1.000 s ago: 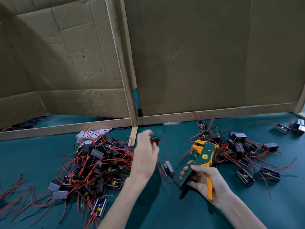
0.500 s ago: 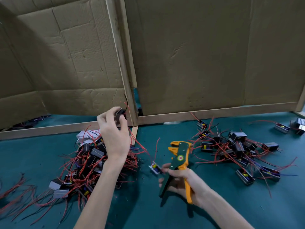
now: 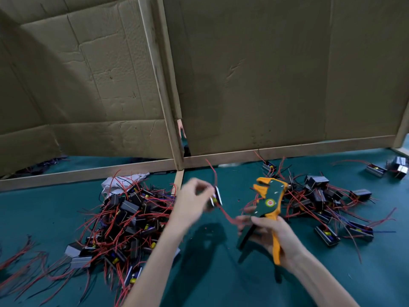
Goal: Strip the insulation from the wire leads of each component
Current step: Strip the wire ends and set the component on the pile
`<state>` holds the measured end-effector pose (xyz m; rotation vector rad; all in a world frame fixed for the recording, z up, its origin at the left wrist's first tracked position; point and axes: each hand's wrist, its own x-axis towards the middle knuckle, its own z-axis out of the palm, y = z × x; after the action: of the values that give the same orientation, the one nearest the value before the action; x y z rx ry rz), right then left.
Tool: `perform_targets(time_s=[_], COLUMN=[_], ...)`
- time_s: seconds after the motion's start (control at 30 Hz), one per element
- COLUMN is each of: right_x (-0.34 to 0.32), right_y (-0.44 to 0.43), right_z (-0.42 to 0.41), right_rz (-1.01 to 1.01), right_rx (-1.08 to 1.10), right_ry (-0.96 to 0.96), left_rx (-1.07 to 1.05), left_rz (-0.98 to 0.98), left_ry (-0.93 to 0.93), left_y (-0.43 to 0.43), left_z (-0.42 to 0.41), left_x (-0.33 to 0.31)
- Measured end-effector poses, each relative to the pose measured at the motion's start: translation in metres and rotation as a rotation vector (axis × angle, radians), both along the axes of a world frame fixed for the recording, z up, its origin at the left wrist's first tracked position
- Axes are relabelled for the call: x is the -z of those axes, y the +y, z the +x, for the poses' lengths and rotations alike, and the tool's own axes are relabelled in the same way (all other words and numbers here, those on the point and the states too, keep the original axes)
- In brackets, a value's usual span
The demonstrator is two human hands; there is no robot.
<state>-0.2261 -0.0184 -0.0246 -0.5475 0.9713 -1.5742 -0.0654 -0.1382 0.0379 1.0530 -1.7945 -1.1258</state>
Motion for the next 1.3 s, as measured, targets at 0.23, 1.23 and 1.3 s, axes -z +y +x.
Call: perform_targets(time_s=[0.23,1.23,1.3], right_x=[0.001,-0.007,-0.008], right_y=[0.004,0.014,0.015], right_z=[-0.022,-0.001,-0.001], right_rz=[0.021,0.052,0.041], right_rx=[0.081,-0.214,-0.257], right_ry=[0.070,0.092,0.062], left_rx=[0.215,0.199,0.191], left_rz=[-0.073,0.087,0.085], left_ry=[-0.534,0.190,0.228], left_y=[0.004,0.009,0.009], left_z=[-0.008,-0.007,-0.006], left_x=[0.055,0.031,0.027])
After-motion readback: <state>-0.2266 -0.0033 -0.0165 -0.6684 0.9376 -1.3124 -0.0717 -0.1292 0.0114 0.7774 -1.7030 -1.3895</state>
